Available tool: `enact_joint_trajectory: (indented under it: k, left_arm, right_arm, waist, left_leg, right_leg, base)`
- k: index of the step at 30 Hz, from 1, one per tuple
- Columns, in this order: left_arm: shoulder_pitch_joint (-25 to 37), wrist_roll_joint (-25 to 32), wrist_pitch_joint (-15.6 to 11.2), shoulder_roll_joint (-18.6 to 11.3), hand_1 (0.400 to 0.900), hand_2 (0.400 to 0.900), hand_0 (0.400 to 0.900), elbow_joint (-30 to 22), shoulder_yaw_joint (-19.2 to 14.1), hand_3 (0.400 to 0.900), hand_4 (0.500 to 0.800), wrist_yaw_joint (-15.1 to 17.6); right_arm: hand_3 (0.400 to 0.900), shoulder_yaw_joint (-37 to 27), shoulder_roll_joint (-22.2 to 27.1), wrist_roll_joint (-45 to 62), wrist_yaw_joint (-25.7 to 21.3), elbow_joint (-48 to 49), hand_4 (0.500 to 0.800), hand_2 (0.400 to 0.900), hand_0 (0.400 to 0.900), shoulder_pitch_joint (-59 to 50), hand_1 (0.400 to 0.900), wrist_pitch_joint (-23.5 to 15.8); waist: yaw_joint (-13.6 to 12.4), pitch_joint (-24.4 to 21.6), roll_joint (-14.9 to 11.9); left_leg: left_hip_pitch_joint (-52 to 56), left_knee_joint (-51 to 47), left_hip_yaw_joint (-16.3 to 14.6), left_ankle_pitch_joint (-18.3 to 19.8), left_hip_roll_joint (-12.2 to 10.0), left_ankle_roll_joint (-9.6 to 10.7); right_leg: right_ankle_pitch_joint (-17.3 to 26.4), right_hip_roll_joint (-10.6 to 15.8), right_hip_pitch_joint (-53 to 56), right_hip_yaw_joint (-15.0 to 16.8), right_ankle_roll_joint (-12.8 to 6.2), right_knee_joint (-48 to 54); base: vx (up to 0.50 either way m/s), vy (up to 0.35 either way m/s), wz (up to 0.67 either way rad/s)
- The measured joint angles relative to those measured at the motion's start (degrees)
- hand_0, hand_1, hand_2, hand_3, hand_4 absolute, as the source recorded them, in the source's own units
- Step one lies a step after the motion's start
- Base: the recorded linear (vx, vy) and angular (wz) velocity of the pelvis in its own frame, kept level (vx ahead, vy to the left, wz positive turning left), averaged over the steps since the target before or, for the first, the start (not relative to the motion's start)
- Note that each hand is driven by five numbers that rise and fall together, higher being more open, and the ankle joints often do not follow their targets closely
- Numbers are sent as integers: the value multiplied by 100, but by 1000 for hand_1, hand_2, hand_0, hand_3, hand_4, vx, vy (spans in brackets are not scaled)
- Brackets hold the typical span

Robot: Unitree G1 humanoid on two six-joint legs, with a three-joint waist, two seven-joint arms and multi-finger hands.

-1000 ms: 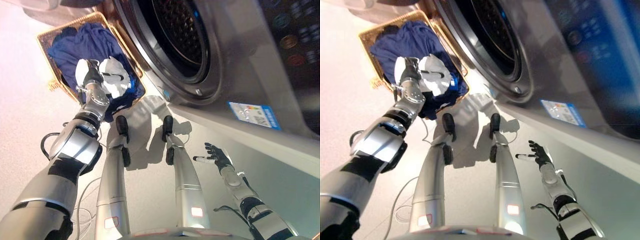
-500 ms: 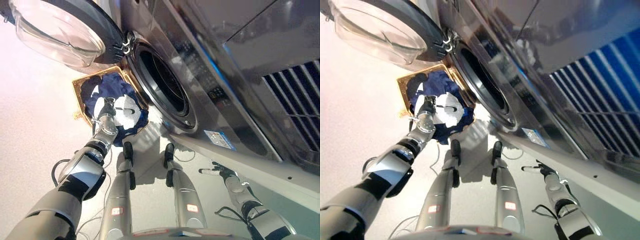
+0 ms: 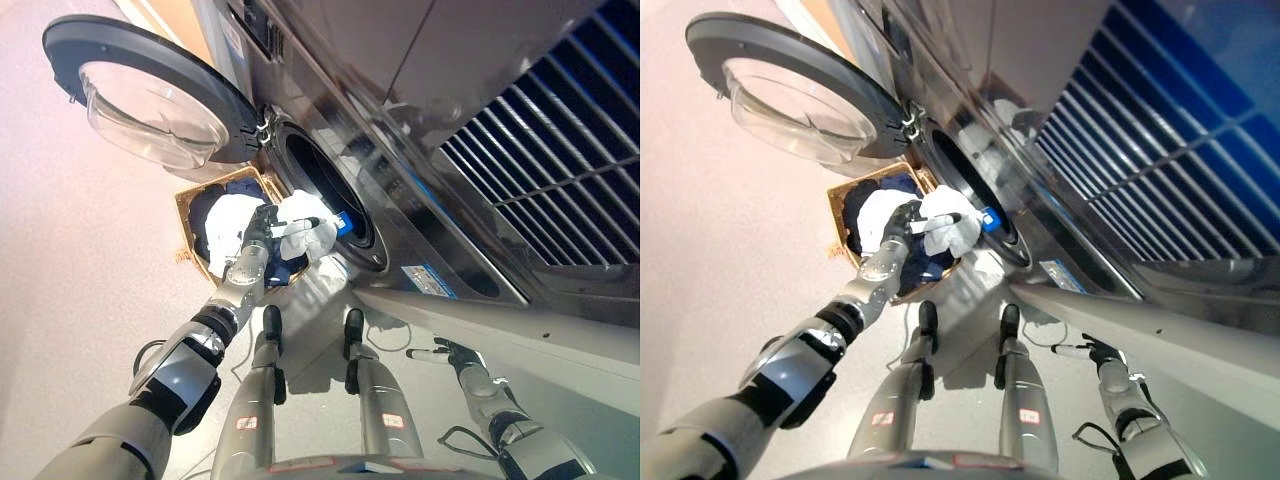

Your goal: Put the clothes in the basket into the washing machine.

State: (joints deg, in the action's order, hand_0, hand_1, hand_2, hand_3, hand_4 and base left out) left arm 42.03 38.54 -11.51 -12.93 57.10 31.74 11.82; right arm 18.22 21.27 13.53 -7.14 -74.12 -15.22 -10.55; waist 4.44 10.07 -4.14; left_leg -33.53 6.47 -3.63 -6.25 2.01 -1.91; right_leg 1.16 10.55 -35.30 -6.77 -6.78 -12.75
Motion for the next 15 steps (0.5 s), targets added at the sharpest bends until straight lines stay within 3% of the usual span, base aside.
enact_joint_trajectory:
  k: [5, 15]
  left_arm:
    - [166, 462, 6, 142, 400, 400, 400, 1, -1, 400, 500, -37]
    - [898, 1247, 11, 79, 400, 400, 400, 116, -33, 400, 500, -51]
  right_arm:
    - [900, 0, 3, 6, 13, 19, 800, 900, 900, 9, 900, 3]
    - [900, -56, 3, 106, 22, 167, 800, 900, 900, 263, 900, 57]
  waist:
    - [186, -16, 22]
    - [431, -34, 29]
  left_leg:
    - [10, -71, -83, -9, -10, -5]
    - [-31, -225, -219, -26, -57, 6]
  right_leg:
    - [14, -19, -45, 87, 16, 58]
    - [110, -95, -156, 242, 24, 244]
  base:
    - [24, -13, -18]
    - [42, -18, -11]
